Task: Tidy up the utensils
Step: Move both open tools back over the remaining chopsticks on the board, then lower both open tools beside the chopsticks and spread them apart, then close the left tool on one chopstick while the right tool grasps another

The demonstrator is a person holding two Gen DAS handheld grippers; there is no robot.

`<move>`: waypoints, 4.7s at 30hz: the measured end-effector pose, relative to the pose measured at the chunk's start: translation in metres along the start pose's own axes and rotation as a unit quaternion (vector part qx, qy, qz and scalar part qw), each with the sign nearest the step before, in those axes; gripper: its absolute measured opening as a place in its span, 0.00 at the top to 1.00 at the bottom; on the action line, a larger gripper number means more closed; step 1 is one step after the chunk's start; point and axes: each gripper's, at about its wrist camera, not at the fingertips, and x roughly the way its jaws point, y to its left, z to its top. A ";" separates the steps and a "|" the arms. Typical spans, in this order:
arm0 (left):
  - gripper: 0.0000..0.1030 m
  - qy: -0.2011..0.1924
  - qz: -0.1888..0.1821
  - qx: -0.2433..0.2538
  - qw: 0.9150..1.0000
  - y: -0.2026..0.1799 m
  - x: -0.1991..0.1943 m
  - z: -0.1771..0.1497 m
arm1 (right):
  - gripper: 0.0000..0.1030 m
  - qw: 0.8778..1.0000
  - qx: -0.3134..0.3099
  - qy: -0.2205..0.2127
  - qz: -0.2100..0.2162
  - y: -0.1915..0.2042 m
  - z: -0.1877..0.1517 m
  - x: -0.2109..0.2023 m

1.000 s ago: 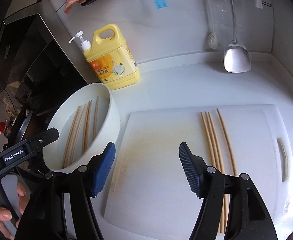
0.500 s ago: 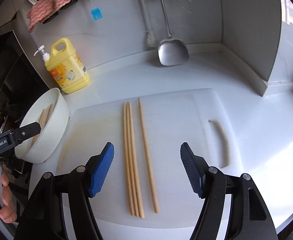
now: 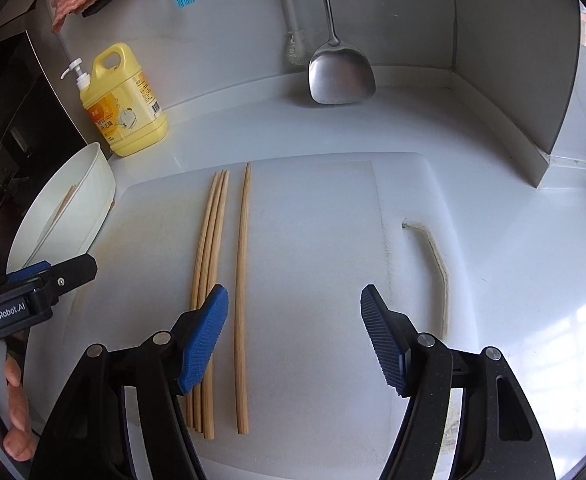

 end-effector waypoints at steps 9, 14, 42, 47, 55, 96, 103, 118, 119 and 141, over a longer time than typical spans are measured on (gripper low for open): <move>0.10 0.004 0.004 -0.008 1.000 -0.007 0.013 -0.009 | 0.36 0.998 -0.061 0.008 -0.001 0.014 0.001 0.024; 0.10 0.001 0.003 -0.014 1.000 -0.008 0.014 -0.010 | 0.36 0.996 -0.087 0.009 -0.005 0.020 0.001 0.032; 0.10 -0.005 -0.028 0.014 1.000 -0.046 0.036 -0.014 | 0.37 0.992 -0.121 -0.016 -0.037 -0.015 0.015 0.042; 0.10 0.000 -0.026 0.018 0.999 -0.051 0.041 -0.013 | 0.37 0.993 -0.115 -0.015 -0.035 -0.021 0.016 0.042; 0.10 0.009 -0.024 0.010 1.000 -0.052 0.048 -0.014 | 0.37 0.993 -0.110 -0.016 -0.032 -0.022 0.016 0.042; 0.05 0.004 0.008 0.001 1.000 -0.048 0.055 -0.013 | 0.37 0.993 -0.118 -0.014 -0.029 -0.017 0.019 0.043; 0.05 0.000 0.016 -0.009 1.000 -0.050 0.060 -0.004 | 0.45 0.989 -0.146 -0.009 -0.021 -0.009 0.025 0.048; 0.49 -0.024 -0.004 0.025 0.999 -0.070 0.050 -0.006 | 0.87 0.977 -0.213 0.000 0.005 0.017 0.027 0.052; 0.60 -0.024 -0.007 0.029 0.999 -0.072 0.049 -0.006 | 0.89 0.977 -0.214 0.000 0.006 0.017 0.027 0.052; 0.93 0.003 -0.086 0.007 0.996 -0.024 0.008 0.005 | 0.94 0.994 -0.090 -0.012 0.060 0.025 0.030 0.014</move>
